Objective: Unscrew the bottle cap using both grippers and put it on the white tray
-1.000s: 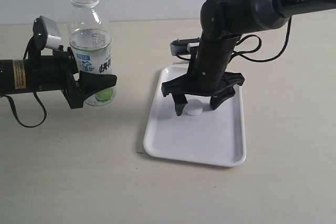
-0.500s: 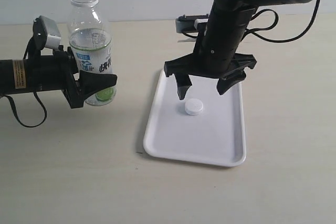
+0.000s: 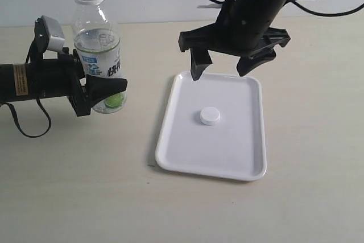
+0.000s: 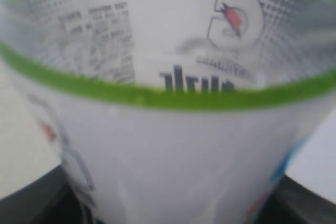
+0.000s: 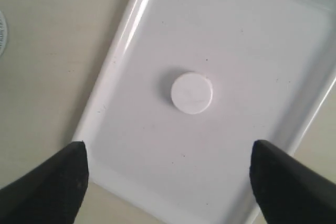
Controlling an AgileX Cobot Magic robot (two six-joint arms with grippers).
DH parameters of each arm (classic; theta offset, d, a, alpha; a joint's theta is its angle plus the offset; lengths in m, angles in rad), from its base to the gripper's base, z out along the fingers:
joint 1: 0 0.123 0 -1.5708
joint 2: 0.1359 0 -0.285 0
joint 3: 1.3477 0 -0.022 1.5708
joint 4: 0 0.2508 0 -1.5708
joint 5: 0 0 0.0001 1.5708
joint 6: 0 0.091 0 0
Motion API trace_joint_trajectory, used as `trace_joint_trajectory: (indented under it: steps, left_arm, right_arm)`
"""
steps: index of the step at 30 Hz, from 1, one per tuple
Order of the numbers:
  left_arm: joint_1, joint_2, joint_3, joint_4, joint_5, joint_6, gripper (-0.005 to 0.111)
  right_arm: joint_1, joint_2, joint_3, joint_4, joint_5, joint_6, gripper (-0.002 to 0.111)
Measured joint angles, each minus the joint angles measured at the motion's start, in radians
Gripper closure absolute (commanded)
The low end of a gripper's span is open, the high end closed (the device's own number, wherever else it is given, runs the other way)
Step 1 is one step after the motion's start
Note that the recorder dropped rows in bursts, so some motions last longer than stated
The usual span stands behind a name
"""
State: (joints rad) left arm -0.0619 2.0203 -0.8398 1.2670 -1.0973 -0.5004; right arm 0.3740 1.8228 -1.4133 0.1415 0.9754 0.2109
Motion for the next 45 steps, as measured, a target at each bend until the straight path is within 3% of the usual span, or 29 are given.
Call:
trace_joint_trajectory:
  steps: [18,31,34,39,45]
  left_arm:
    - [0.0,0.141,0.018,0.002,-0.05,0.044,0.107]
    - [0.0,0.161,0.018,-0.01,-0.071,0.076,0.106]
    - [0.0,0.161,0.018,-0.012,-0.073,0.078,0.094]
    - [0.0,0.163,0.018,-0.016,-0.076,0.078,0.061]
    - [0.0,0.163,0.018,-0.047,-0.074,0.076,0.036]
  right_arm:
    - [0.0,-0.302,0.002,0.164,0.004,-0.224,0.028]
    - [0.0,-0.426,0.002,0.181,0.002,-0.245,0.028]
    - [0.0,-0.429,0.002,0.181,0.002,-0.245,0.028]
    - [0.0,-0.429,0.002,0.181,0.002,-0.245,0.028]
    - [0.0,-0.429,0.002,0.181,0.002,-0.251,0.028]
